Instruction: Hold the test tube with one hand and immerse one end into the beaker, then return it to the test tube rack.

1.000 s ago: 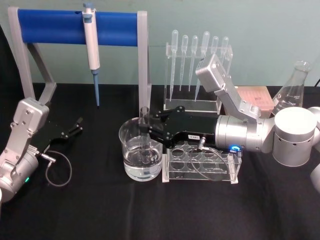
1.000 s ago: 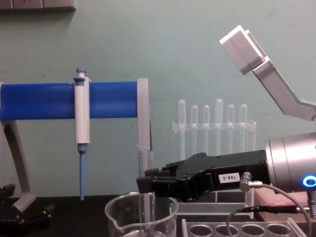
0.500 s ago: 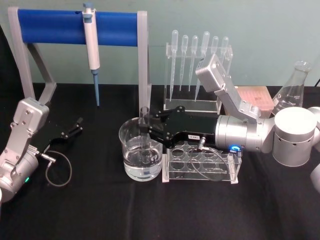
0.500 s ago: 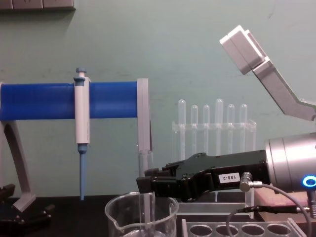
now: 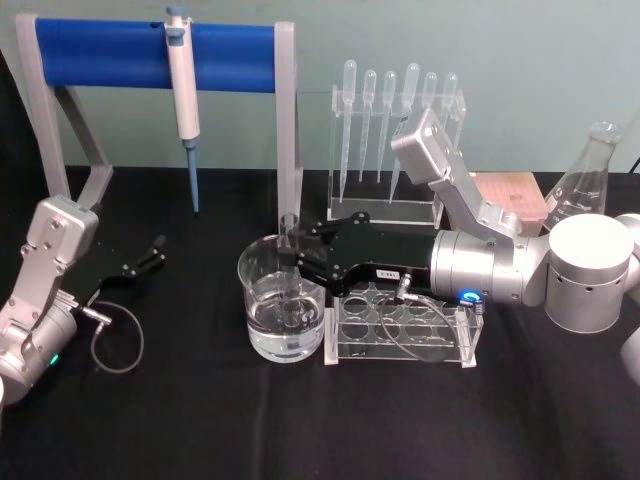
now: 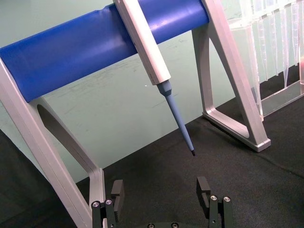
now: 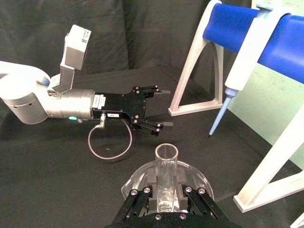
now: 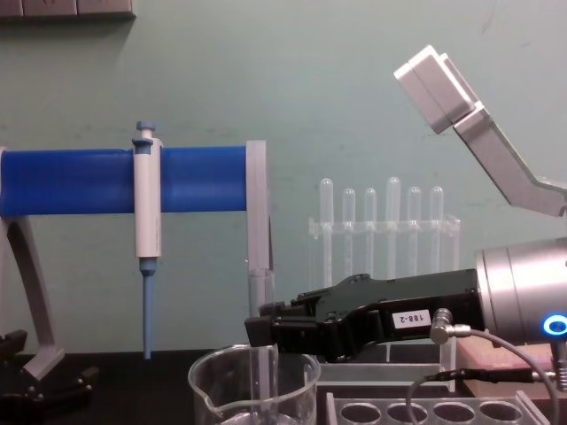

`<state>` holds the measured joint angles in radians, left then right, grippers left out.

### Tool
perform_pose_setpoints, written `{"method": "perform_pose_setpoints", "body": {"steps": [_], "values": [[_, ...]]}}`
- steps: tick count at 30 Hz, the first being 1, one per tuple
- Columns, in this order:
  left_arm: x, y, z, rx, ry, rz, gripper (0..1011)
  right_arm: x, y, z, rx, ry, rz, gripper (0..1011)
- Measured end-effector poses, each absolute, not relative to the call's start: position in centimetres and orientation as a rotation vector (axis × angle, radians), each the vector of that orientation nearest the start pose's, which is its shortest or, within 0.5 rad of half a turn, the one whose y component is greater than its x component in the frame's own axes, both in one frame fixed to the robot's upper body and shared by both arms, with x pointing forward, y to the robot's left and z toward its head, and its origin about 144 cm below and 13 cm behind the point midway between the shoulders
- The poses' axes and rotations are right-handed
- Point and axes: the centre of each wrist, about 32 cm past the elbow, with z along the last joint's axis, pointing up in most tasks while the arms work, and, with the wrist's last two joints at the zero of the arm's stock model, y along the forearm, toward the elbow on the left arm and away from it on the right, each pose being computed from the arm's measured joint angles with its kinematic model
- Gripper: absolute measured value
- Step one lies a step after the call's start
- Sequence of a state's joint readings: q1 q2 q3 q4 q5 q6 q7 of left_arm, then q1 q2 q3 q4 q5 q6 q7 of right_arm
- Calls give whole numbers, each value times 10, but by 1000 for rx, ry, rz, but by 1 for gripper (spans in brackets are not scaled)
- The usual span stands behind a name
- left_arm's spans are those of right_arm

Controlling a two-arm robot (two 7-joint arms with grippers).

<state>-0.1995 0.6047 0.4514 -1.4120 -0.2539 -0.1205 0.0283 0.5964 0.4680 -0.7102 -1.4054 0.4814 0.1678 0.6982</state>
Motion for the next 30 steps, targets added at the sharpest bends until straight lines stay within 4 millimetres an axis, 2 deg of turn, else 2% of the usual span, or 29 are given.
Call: {"method": "perform_pose_setpoints", "body": {"steps": [30], "values": [[489, 310, 1140, 304, -285, 1248, 1000, 563, -198, 1239, -244, -62, -372, 233]]}}
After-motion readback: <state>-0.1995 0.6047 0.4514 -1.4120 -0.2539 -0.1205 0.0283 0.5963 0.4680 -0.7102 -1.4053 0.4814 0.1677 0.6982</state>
